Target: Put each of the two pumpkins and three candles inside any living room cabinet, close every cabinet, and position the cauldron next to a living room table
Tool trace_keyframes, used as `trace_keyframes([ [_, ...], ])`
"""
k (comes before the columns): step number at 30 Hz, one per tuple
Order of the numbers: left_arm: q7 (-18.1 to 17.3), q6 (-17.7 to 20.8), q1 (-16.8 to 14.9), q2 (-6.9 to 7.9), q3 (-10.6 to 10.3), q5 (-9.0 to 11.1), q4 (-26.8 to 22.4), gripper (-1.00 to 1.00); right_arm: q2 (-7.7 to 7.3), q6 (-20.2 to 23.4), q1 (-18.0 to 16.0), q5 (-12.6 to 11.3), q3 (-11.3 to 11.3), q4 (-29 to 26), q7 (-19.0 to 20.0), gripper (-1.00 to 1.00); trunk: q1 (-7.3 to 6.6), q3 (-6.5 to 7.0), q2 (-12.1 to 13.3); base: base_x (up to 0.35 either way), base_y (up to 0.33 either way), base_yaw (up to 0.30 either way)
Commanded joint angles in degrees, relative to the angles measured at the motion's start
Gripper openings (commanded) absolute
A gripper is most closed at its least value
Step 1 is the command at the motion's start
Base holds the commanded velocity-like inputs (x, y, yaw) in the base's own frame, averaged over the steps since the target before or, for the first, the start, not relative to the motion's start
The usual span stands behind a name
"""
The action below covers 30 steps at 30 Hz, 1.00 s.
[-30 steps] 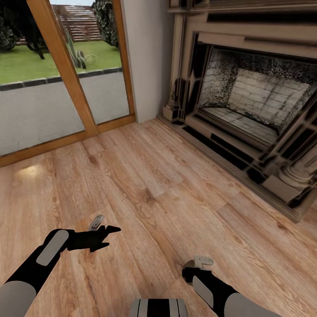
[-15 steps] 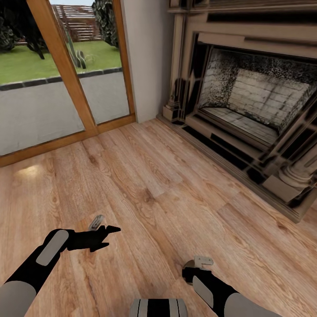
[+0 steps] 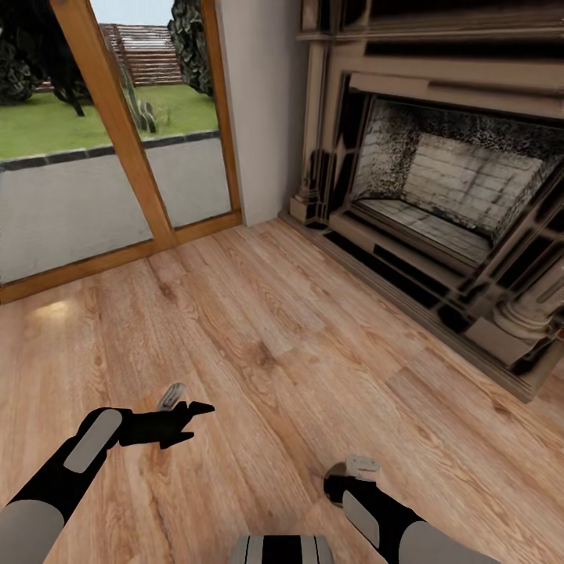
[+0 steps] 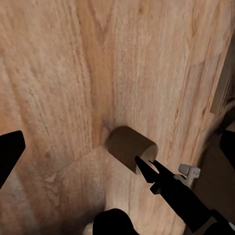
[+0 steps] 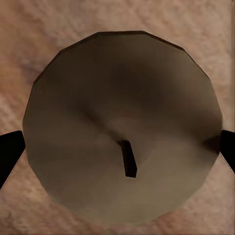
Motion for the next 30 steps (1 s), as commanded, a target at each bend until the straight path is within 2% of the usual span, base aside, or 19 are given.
trace_keyframes([
  [1, -0.4, 0.1, 0.0, 0.05, -0.1, -0.3, 0.1, 1.00, -0.07, 0.3, 0.0, -0.5, 0.5, -0.1, -0.4, -1.00, -0.03, 0.19, 0.0, 0.000, 0.000, 0.000],
  [11, 0.4, -0.2, 0.0, -0.11, -0.1, -0.9, 0.1, 1.00, -0.86, 0.1, 0.0, -0.6, -0.1, -1.1, 1.2, -1.00, -0.29, 2.40, 0.1, 0.000, 0.000, 0.000],
  [13, 0.5, -0.2, 0.0, 0.10, -0.1, -1.2, 0.0, 1.00, -1.95, 0.1, 0.0, -1.0, -0.3, -3.3, 4.5, -1.00, -0.34, 2.84, 0.2, 0.000, 0.000, 0.000],
  [14, 0.8, -0.2, 0.0, 0.16, -0.2, -1.6, 0.1, 1.00, -3.09, 0.3, 0.0, -1.4, -0.5, -4.7, 7.2, -1.00, -0.37, 3.07, 0.2, 0.000, 0.000, 0.000],
  [15, 1.4, -0.3, 0.0, 0.13, -0.2, -2.3, 0.1, 1.00, -4.62, 0.5, 0.0, -2.2, -1.3, -5.7, 10.5, -1.00, -0.39, 3.29, 0.2, 0.000, 0.000, 0.000],
  [16, 3.8, -0.3, 0.0, 0.01, -0.1, -4.1, 0.0, 1.00, -7.65, 0.9, 0.0, -4.4, -4.0, -6.9, 18.1, -1.00, -0.42, 3.51, 0.2, 0.000, 0.000, 0.000],
  [18, 6.6, -0.4, 0.0, -0.11, 0.1, -5.2, -0.1, 1.00, -10.15, 1.2, 0.0, -6.1, -6.3, -7.3, 25.2, -1.00, -0.47, 3.95, 0.2, 0.000, 0.000, 0.000],
  [20, 9.5, -0.5, 0.0, -0.18, 0.3, -5.7, -0.1, 1.00, -12.06, 2.3, 0.0, -6.9, -7.6, -7.5, 31.1, -1.00, -0.52, 4.39, 0.3, 0.000, 0.000, 0.000],
  [25, 11.4, -0.8, 0.0, 0.10, 0.7, -5.9, -0.1, 1.00, -12.88, 3.5, 0.0, -7.2, -8.2, -7.7, 34.6, -1.00, -0.65, 5.50, 0.3, 0.000, 0.000, 0.000],
  [30, 11.6, -0.8, 0.0, -0.10, 0.6, -6.0, -0.2, 1.00, -12.82, 3.7, 0.0, -7.3, -8.4, -7.7, 34.8, -1.00, -0.78, 6.61, 0.4, 0.000, 0.000, 0.000],
])
